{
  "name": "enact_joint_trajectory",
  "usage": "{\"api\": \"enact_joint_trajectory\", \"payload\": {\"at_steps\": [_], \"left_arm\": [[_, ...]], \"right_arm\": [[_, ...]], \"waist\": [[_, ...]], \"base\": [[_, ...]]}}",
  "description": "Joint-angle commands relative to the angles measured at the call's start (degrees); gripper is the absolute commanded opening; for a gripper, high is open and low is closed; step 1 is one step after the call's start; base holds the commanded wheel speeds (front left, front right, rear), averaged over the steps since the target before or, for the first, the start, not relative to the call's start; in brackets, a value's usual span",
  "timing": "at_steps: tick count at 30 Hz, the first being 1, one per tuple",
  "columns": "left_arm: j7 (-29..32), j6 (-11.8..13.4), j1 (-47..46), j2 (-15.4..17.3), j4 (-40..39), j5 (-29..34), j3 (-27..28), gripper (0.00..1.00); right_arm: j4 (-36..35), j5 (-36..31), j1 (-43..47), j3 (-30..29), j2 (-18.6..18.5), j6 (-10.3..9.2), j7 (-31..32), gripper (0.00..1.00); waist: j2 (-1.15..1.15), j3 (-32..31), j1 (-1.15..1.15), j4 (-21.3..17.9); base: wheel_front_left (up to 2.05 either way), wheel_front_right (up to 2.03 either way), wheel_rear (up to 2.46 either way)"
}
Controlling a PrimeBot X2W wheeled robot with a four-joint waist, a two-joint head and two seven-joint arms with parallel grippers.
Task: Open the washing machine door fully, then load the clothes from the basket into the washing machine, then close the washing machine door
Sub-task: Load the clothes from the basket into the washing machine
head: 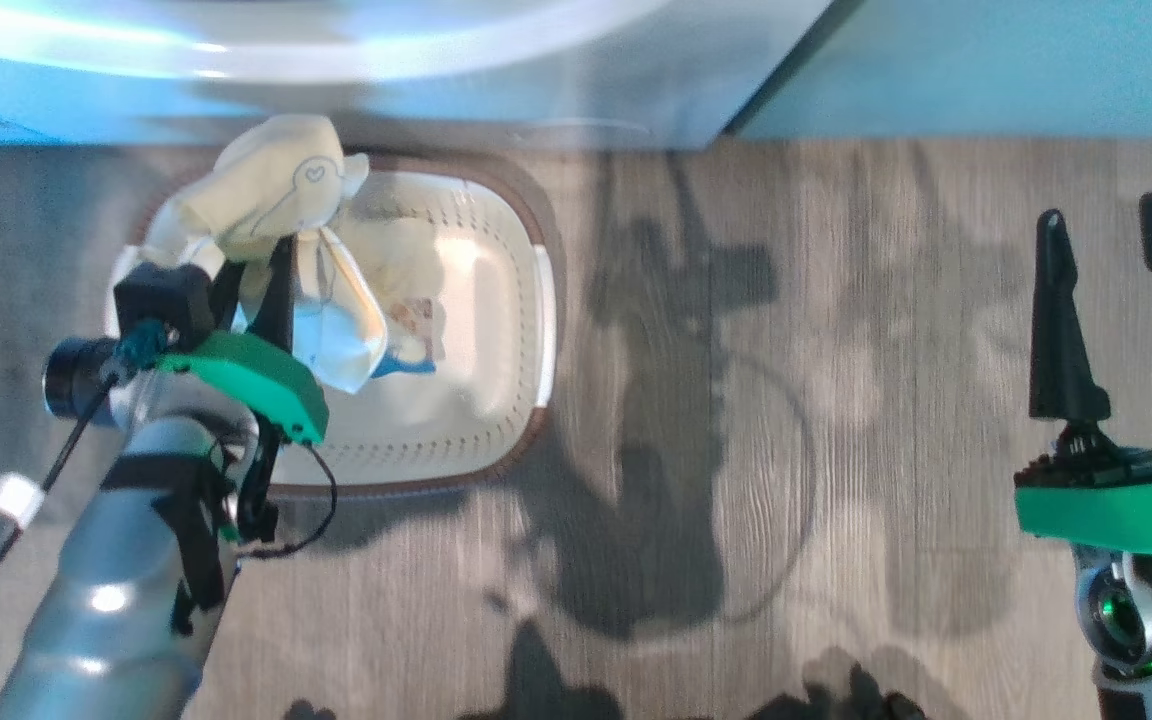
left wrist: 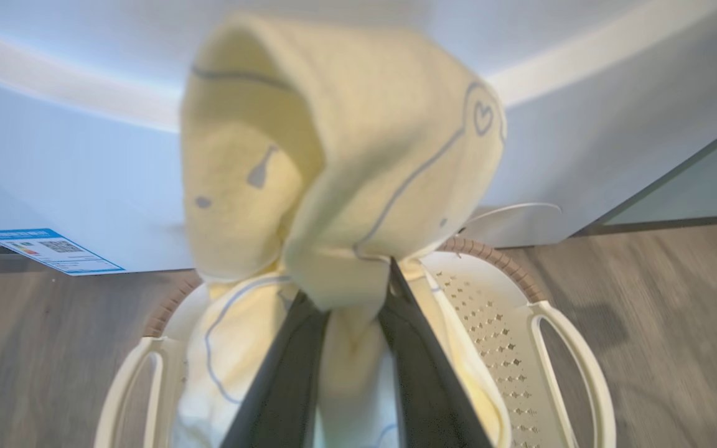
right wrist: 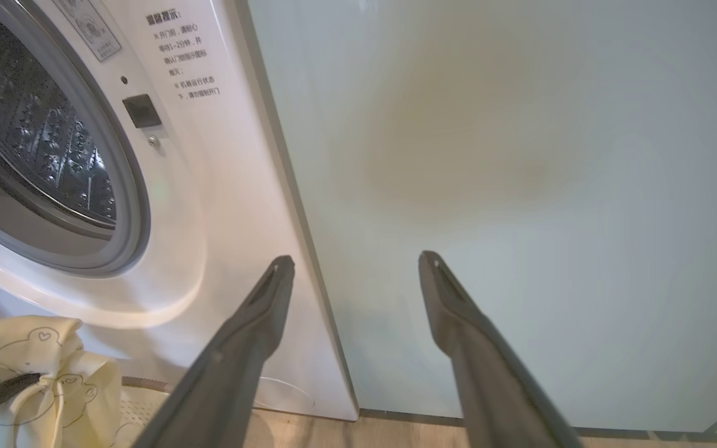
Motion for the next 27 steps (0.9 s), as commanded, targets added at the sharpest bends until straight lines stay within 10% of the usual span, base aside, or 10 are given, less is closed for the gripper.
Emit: {"api": "enact_joint_trajectory", "payload": {"at_steps": [1,27], "left_arm": [[-0.42,0.37,2.17,1.41,-3.40,0.41,2.59,0.00],[1.68,3.84,25.60,2.17,-28.44,-0.91,7.98,0.00]], "right_arm": [[-1.16,-0.56,1.60,0.60,-0.28,-0.16,-0.37,1.00],[5.53,-2.69,12.71,-0.87,-0.28,-0.16,-0.37,1.00]], "waist": [[0.00,-4.00,0.01,2.01],[0.00,-26.42,0.01,4.87]], "base": [[0.00,0.00,0.00],[0.00,0.00,0.00]]}}
